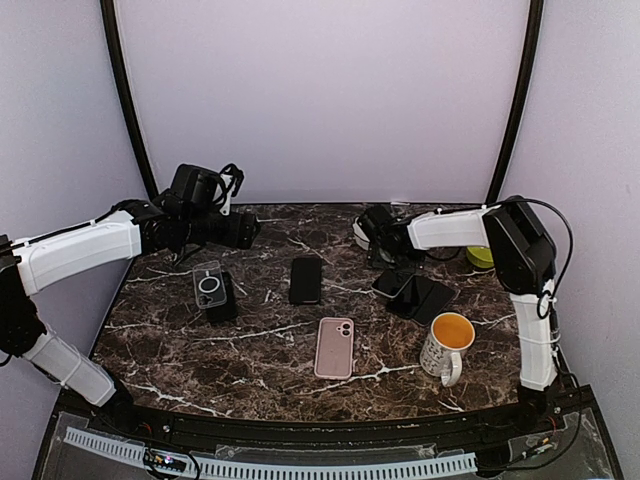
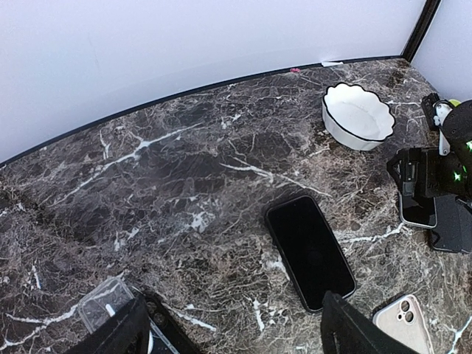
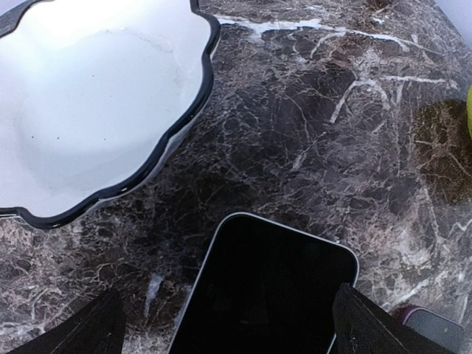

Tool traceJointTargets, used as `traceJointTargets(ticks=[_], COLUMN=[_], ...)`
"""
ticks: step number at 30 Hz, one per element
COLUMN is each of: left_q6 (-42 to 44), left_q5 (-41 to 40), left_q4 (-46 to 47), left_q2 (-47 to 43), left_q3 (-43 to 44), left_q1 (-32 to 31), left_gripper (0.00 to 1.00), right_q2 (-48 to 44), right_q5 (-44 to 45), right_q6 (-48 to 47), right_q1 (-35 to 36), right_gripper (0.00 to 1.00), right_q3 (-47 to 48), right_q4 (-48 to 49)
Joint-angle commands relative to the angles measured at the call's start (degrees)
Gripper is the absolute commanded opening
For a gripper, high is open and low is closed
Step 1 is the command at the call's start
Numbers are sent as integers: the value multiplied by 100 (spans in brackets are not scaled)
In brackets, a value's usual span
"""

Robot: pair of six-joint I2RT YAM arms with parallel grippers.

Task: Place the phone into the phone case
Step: Move the phone to the center of the board.

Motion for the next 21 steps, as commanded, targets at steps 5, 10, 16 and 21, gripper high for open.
traceJointTargets(ticks=[5,10,16,21], left_q6=[105,91,91,119], left_q5=[-21,70,76,17], left_q4=[66,49,51,59], left_q2=[-104,-92,-77,-96], left_q3=[-82,-74,-76,-81], left_q1=[27,27,27,27], left_gripper=[82,82,82,82], right_q2=[-34,191,450,518], right_q5=[695,635,183,-136], right_q6=[-424,-365,-395,-443], right_q1=[147,146,137,136], right_gripper=[99,98,99,98], right_q3=[397,350,452,280], right_q4=[-738,-742,-705,-696])
